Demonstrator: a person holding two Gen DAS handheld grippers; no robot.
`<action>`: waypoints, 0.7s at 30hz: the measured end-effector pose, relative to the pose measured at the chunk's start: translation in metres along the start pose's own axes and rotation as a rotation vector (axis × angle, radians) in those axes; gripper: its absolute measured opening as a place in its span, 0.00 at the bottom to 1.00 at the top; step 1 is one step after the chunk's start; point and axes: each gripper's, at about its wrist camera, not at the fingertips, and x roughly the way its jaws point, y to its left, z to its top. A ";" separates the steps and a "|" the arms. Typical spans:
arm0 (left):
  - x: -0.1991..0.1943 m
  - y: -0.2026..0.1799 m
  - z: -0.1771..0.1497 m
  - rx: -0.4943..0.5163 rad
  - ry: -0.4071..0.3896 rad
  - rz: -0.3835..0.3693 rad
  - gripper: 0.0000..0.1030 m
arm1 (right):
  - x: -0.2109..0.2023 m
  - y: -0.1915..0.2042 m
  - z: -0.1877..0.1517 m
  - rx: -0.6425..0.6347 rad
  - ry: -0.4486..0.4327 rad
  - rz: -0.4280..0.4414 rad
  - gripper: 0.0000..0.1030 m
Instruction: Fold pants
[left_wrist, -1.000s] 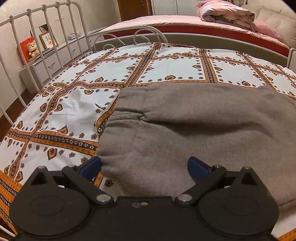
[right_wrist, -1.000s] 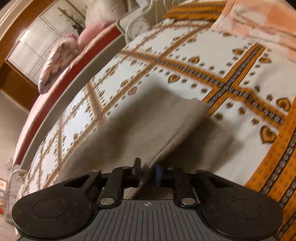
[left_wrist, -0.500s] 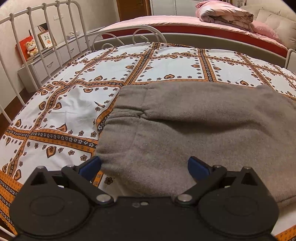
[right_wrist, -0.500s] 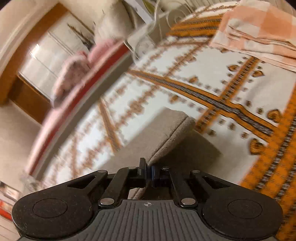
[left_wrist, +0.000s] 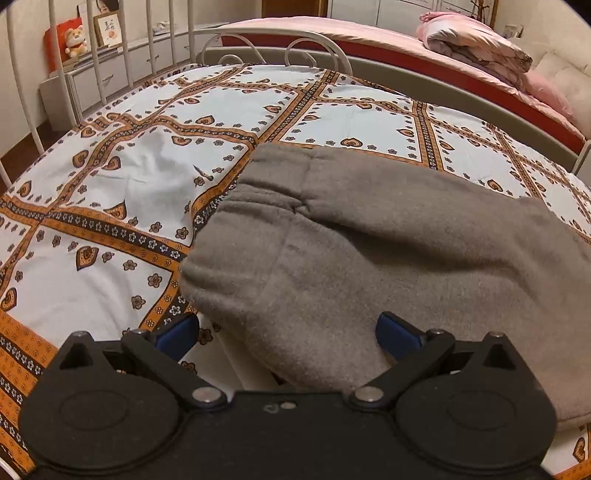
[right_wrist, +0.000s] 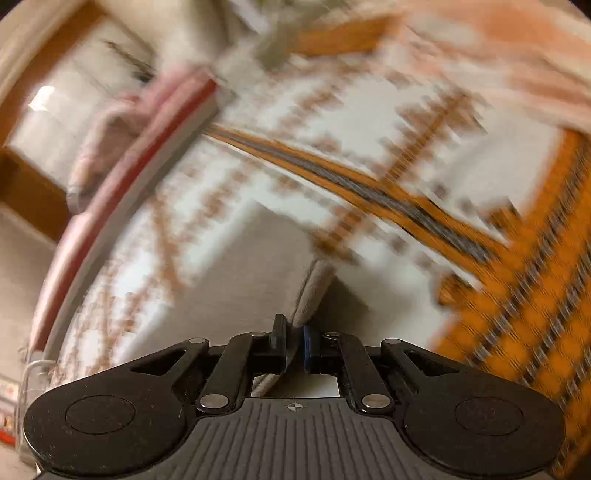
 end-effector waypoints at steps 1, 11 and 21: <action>-0.001 -0.002 0.000 0.012 -0.005 0.007 0.94 | -0.004 -0.006 0.001 0.047 -0.020 0.030 0.14; 0.001 -0.006 0.002 0.016 -0.004 0.007 0.94 | -0.019 -0.028 0.005 0.179 -0.054 0.093 0.69; 0.002 -0.008 0.001 0.019 -0.005 0.013 0.94 | 0.009 -0.026 0.009 0.227 0.021 0.099 0.40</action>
